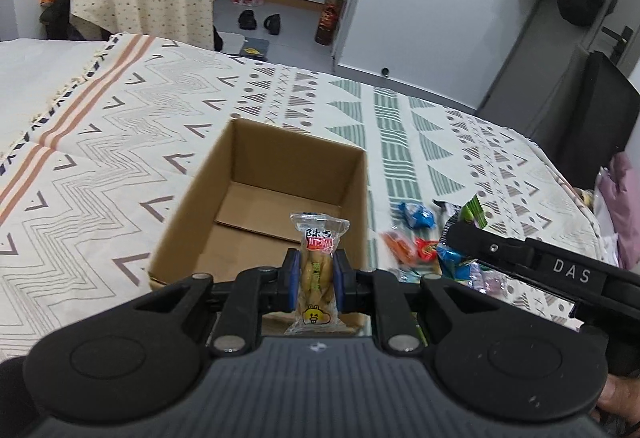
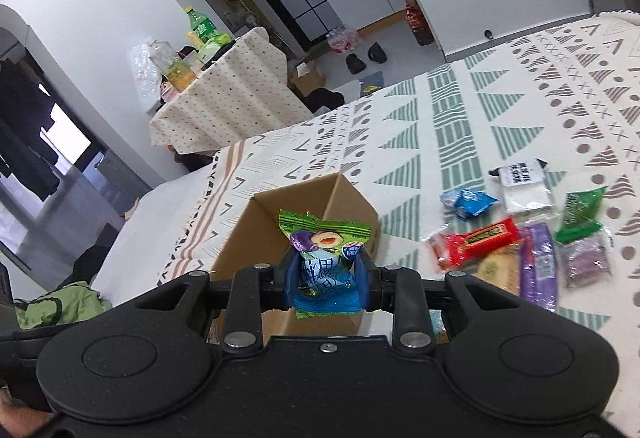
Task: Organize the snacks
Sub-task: 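Carry both candies over the cardboard box and open both grippers to drop them, then withdraw both grippers from the box back toward the snack pile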
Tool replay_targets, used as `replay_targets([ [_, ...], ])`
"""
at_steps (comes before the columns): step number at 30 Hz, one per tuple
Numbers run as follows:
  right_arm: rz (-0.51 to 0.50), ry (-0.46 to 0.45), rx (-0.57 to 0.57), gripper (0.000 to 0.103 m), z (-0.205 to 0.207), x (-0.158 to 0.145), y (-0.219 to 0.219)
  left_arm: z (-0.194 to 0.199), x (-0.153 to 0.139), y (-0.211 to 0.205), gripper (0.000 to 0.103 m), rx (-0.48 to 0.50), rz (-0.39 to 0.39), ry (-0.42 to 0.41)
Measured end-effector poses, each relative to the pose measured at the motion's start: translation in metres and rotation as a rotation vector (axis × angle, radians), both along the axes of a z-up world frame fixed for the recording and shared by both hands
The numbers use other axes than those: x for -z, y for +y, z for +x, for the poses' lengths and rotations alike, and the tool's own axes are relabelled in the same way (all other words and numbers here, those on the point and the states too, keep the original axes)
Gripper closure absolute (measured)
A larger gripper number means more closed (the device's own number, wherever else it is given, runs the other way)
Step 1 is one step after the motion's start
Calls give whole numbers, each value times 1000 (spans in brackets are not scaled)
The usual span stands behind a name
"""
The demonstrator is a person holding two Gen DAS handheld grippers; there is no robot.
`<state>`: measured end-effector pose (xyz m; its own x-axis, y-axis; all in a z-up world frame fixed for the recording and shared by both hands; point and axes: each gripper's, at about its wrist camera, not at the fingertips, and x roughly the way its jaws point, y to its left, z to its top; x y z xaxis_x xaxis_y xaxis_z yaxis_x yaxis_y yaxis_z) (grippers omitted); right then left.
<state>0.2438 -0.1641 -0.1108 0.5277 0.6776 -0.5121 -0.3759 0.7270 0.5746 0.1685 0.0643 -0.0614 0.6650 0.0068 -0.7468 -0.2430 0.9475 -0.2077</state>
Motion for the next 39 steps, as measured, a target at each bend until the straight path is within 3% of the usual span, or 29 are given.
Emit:
replay_targets([
  [13,18,0,-56,75,11,3,37,16,20,41,86,-65,-31,51],
  [17,17,4,-75,75,13,5,49,22,26,46,83,-82,-1,83],
  [27,27,10,-114,75,20,7,76,20,24,66,56,-116,-18,81],
  [32,43,5,-141,74,18,5,88,16,21,73,53,-134,-19,81],
  [35,54,39,-149,68,18,7,88,12,19,76,48,-156,-18,86],
  [37,68,62,-128,47,20,8,79,9,17,76,43,-165,-17,85],
  [39,88,60,-104,43,18,7,67,7,14,75,34,-166,-13,80],
])
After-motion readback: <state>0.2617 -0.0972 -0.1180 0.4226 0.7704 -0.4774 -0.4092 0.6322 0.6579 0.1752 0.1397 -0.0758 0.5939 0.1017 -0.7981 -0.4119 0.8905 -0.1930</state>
